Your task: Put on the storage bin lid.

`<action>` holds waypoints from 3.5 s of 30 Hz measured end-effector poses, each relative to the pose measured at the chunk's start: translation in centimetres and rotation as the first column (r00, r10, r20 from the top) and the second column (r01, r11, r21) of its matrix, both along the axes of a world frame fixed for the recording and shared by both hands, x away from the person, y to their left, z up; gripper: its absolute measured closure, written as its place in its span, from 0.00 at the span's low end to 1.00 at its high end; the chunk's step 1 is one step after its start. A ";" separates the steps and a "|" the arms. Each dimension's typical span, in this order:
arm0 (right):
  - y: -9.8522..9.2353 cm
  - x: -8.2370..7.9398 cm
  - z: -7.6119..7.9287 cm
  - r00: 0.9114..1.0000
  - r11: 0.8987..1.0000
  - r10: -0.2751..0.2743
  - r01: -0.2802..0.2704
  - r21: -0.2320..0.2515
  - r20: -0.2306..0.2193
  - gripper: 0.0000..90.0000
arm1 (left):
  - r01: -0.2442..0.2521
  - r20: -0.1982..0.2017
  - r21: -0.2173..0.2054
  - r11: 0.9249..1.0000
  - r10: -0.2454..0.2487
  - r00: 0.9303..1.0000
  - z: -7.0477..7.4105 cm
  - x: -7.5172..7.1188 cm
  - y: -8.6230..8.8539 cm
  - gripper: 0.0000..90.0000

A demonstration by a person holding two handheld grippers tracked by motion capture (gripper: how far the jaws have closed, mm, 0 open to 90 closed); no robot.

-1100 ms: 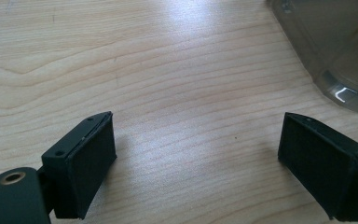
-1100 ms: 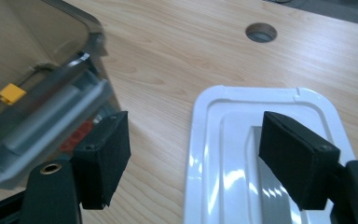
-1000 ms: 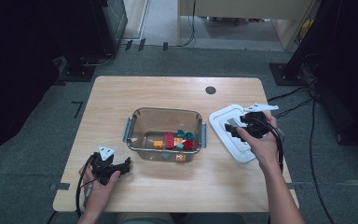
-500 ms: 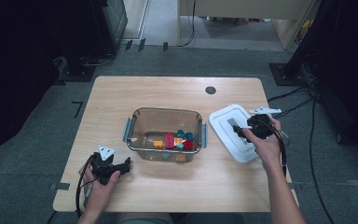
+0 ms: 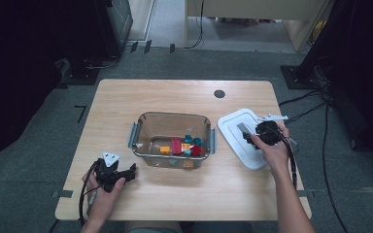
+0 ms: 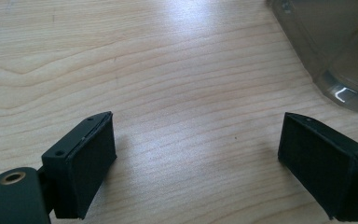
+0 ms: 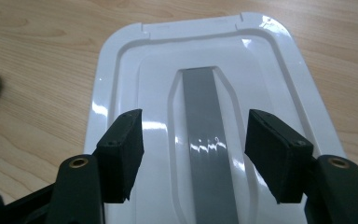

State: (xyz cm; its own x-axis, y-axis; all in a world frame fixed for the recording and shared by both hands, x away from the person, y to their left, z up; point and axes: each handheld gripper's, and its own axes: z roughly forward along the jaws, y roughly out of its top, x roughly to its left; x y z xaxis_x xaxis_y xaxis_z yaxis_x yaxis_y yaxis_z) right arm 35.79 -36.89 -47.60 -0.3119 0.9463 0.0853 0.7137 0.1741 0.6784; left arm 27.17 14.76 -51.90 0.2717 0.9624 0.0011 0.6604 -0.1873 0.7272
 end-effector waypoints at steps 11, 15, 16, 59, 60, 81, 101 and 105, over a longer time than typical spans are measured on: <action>-0.9 0.1 -0.9 1.000 0.999 -0.023 0.022 -0.023 -0.020 0.48 | -0.005 0.002 -0.001 1.000 0.005 1.000 0.0 0.1 -0.1 0.12; -0.9 0.1 -1.2 1.000 1.000 -0.007 0.006 -0.012 -0.027 0.51 | -0.005 0.002 0.000 1.000 0.005 1.000 0.0 0.1 -0.1 0.12; -0.8 0.1 -1.3 1.000 1.000 0.001 -0.002 -0.015 -0.029 0.51 | -0.004 0.001 0.001 1.000 0.004 1.000 0.0 0.1 -0.1 0.12; -0.7 -0.1 -0.5 0.999 0.999 -0.043 0.042 0.026 0.024 0.76 | -0.003 -0.017 0.007 1.000 0.004 1.000 0.2 0.1 0.2 0.13; -0.8 -0.2 -0.3 0.999 0.999 -0.045 0.045 0.029 0.025 0.76 | -0.003 -0.019 0.008 1.000 0.003 1.000 0.3 0.1 0.2 0.14; -0.6 -0.9 5.3 0.998 1.000 -0.001 -0.001 0.028 0.056 0.76 | -0.039 0.110 -0.112 0.993 0.051 0.993 5.8 0.4 2.7 0.15; 2.3 -1.0 9.2 0.992 0.996 0.078 -0.081 0.031 0.099 0.76 | 0.097 0.206 -0.138 0.986 -0.067 0.976 10.5 2.1 0.6 0.15; 3.2 -1.3 9.8 0.990 0.995 0.096 -0.099 0.025 0.104 0.76 | 0.121 0.207 -0.135 0.983 -0.092 0.974 10.6 2.0 -0.3 0.15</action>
